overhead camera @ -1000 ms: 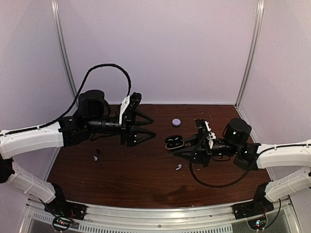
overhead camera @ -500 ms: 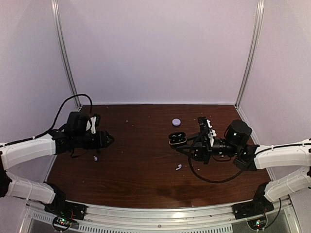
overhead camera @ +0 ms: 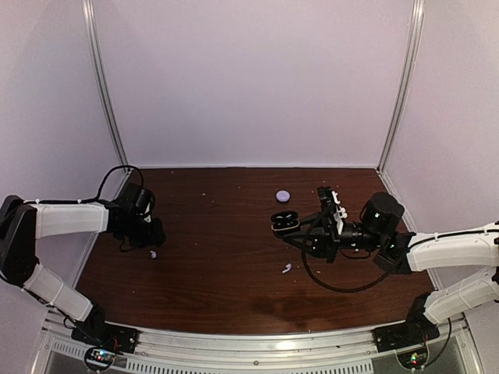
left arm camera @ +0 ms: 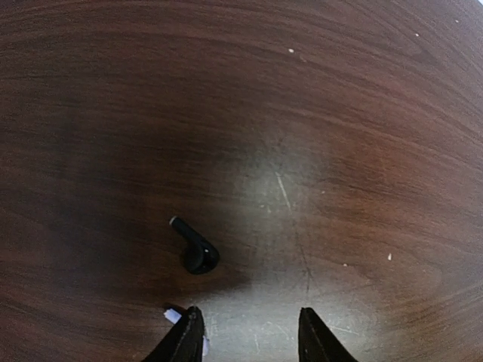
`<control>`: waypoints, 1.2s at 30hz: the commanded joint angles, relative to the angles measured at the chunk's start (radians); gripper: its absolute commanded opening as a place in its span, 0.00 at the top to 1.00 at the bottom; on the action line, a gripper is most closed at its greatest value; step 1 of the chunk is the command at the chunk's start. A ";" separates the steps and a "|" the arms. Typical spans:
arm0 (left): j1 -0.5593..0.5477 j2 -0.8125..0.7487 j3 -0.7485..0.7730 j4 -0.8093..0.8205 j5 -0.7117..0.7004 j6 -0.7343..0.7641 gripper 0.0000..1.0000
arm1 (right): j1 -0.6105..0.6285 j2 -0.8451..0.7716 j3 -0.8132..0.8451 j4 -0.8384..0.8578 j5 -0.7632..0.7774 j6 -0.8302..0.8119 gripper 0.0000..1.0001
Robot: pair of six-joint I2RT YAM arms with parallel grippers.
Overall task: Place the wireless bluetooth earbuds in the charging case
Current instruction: Move the right earbud to the center of the board.
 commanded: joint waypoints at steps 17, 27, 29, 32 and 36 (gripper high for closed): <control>-0.002 0.152 0.068 0.055 -0.132 0.088 0.58 | -0.006 0.007 0.002 0.013 -0.003 -0.001 1.00; -0.002 0.213 0.066 0.082 -0.177 0.100 0.60 | -0.006 -0.003 0.003 0.002 0.006 -0.008 1.00; -0.001 0.226 0.065 0.091 -0.176 0.104 0.61 | -0.006 -0.003 0.002 0.004 0.008 -0.007 1.00; -0.002 0.248 0.069 0.098 -0.173 0.109 0.65 | -0.006 -0.003 0.001 0.005 0.008 -0.005 1.00; -0.004 0.265 0.068 0.103 -0.163 0.115 0.70 | -0.006 -0.009 0.002 -0.006 0.013 -0.012 1.00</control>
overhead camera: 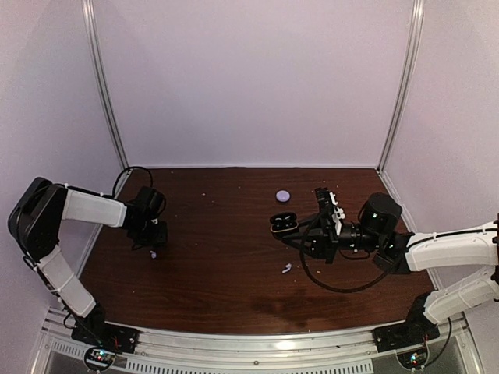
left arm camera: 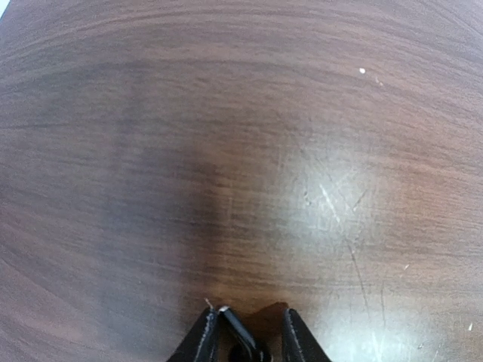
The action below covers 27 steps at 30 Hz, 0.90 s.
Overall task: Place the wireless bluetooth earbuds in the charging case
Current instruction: Move the right earbud to the center of the board.
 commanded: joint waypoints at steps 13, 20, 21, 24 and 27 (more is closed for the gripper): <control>-0.170 0.079 0.071 0.038 0.163 0.061 0.84 | -0.007 -0.013 0.005 -0.006 0.018 -0.022 1.00; -0.353 0.222 0.184 0.090 0.323 0.068 0.90 | -0.007 -0.027 0.001 -0.012 0.024 -0.025 1.00; -0.378 0.243 0.205 0.091 0.333 0.065 0.91 | -0.007 -0.031 0.000 -0.015 0.025 -0.026 1.00; -0.445 0.299 0.281 0.095 0.372 0.073 0.92 | -0.009 -0.044 -0.003 -0.026 0.025 -0.030 1.00; -0.488 0.331 0.340 0.087 0.405 0.104 0.91 | -0.009 -0.059 -0.008 -0.033 0.026 -0.029 1.00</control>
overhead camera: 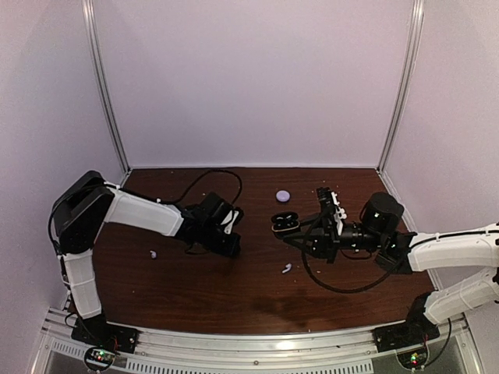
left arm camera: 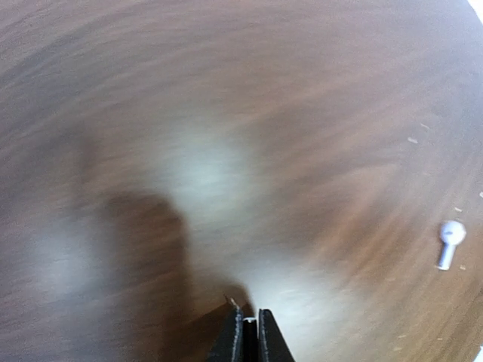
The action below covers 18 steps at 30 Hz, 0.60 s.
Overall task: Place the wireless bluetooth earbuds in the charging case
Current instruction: Move the right earbud to the center of the board.
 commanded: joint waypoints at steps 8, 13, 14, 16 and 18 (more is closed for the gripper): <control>-0.050 0.044 0.083 -0.129 0.097 0.225 0.74 | -0.008 -0.056 -0.018 -0.005 0.017 -0.010 1.00; -0.050 -0.048 0.026 -0.080 0.009 0.289 0.63 | -0.009 -0.059 -0.019 -0.002 0.015 -0.009 1.00; -0.050 -0.076 -0.010 -0.045 0.006 0.292 0.63 | -0.010 -0.058 -0.019 -0.002 0.015 -0.009 1.00; -0.050 -0.133 -0.085 0.054 0.009 0.303 0.61 | -0.009 -0.060 -0.021 -0.004 0.015 -0.008 1.00; -0.050 -0.190 -0.175 0.178 0.018 0.319 0.60 | -0.010 -0.062 -0.020 -0.007 0.014 -0.010 1.00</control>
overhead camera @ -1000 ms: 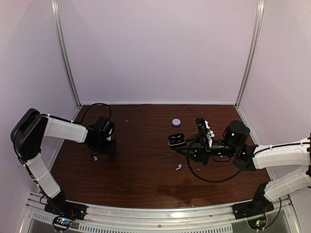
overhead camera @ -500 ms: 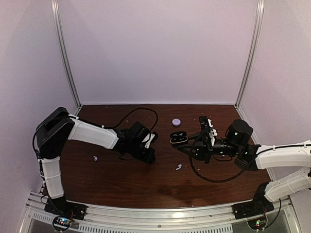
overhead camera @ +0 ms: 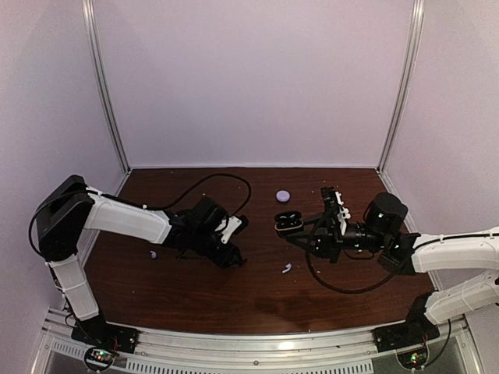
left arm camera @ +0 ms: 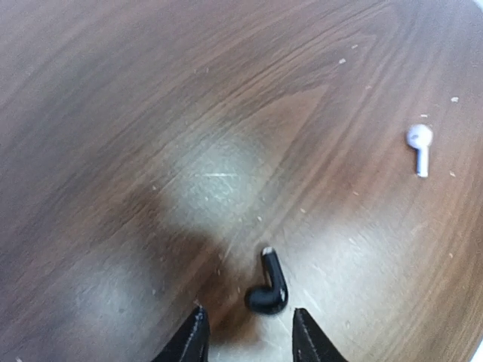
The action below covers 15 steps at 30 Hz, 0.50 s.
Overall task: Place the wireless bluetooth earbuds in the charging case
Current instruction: Move the right earbud to the center of the board.
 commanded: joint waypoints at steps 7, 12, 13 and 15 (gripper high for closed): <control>0.007 -0.271 -0.445 0.689 0.009 0.152 0.55 | -0.010 -0.032 -0.017 0.010 0.007 -0.007 1.00; 0.006 -0.258 -0.554 0.931 0.078 0.214 0.54 | -0.012 -0.038 -0.016 0.004 0.009 -0.009 1.00; 0.007 -0.245 -0.566 0.965 0.090 0.231 0.54 | -0.012 -0.037 -0.016 0.004 0.008 -0.009 1.00; 0.006 -0.209 -0.571 1.011 0.114 0.257 0.54 | -0.012 -0.036 -0.015 0.003 0.008 -0.008 1.00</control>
